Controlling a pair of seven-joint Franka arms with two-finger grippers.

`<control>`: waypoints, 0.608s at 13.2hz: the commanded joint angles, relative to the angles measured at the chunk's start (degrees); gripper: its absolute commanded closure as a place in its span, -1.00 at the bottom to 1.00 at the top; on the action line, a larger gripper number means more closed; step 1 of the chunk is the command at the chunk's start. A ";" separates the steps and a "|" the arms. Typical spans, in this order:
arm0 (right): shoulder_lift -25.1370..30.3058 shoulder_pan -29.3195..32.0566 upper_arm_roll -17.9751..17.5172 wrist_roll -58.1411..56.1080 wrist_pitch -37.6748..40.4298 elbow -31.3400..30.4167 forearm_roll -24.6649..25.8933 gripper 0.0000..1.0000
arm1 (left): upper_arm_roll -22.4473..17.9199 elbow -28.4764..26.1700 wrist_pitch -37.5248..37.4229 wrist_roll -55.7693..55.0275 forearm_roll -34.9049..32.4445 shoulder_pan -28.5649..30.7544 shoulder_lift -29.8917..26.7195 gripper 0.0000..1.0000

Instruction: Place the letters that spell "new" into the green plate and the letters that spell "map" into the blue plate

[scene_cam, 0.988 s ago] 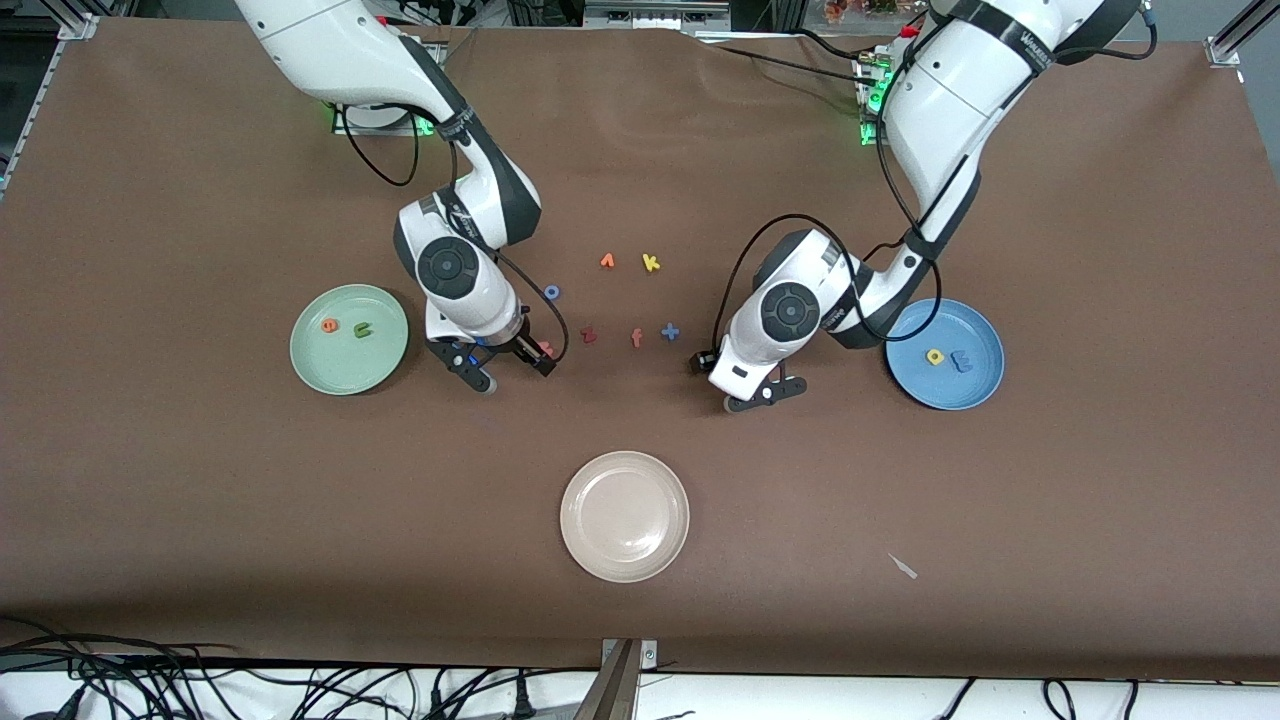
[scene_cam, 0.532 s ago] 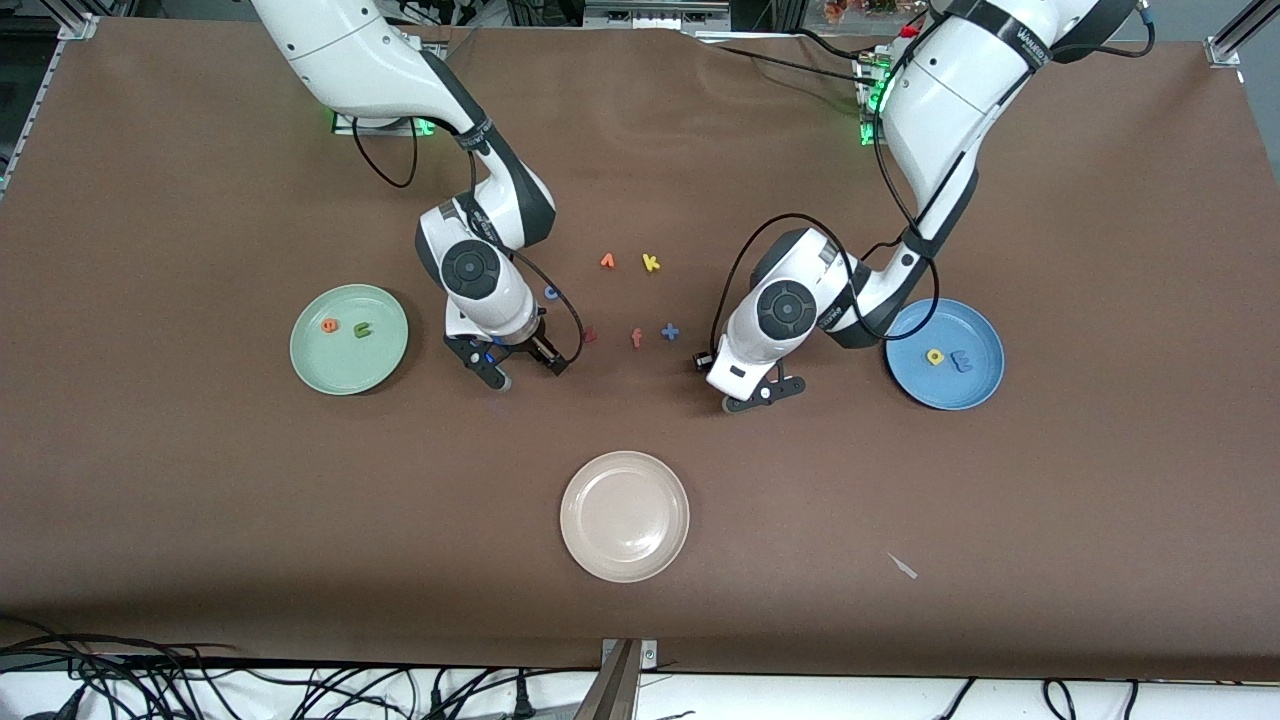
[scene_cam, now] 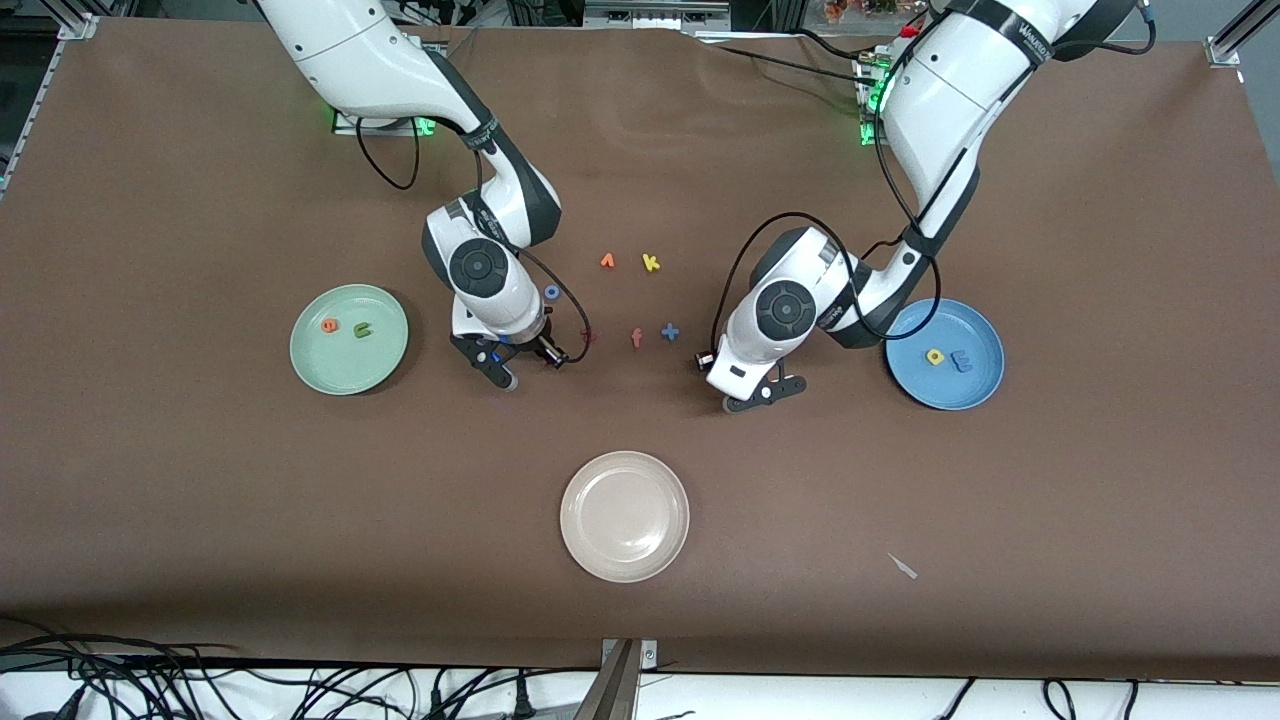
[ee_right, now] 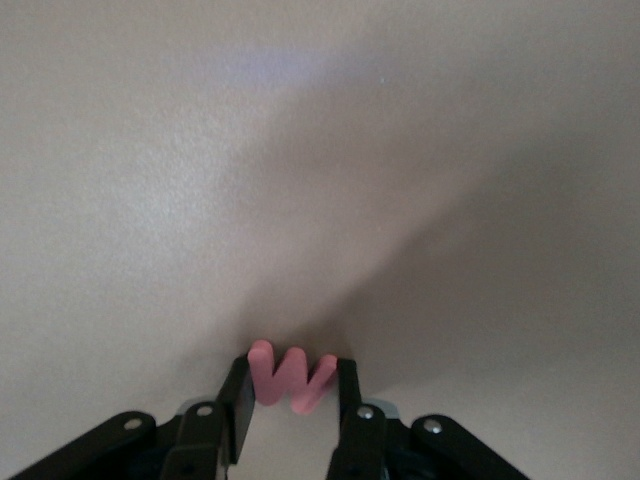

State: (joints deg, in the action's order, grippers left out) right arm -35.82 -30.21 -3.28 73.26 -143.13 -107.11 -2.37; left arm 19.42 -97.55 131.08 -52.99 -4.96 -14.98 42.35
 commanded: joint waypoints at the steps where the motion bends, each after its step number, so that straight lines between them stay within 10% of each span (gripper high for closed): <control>1: 1.97 -0.11 1.78 -2.49 4.15 1.28 0.70 0.73 | 0.18 -0.19 -8.87 2.42 -1.54 3.45 -5.41 0.78; 8: 11.55 0.15 14.86 -35.58 28.57 1.82 0.26 0.73 | -0.17 1.40 -31.59 32.39 -1.98 17.07 -11.15 0.78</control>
State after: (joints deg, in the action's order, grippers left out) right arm -26.80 -29.98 8.57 46.68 -118.97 -103.69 -2.01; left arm 19.05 -94.94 100.53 -26.80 -5.19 -0.44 31.16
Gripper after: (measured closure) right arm 0.626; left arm 0.722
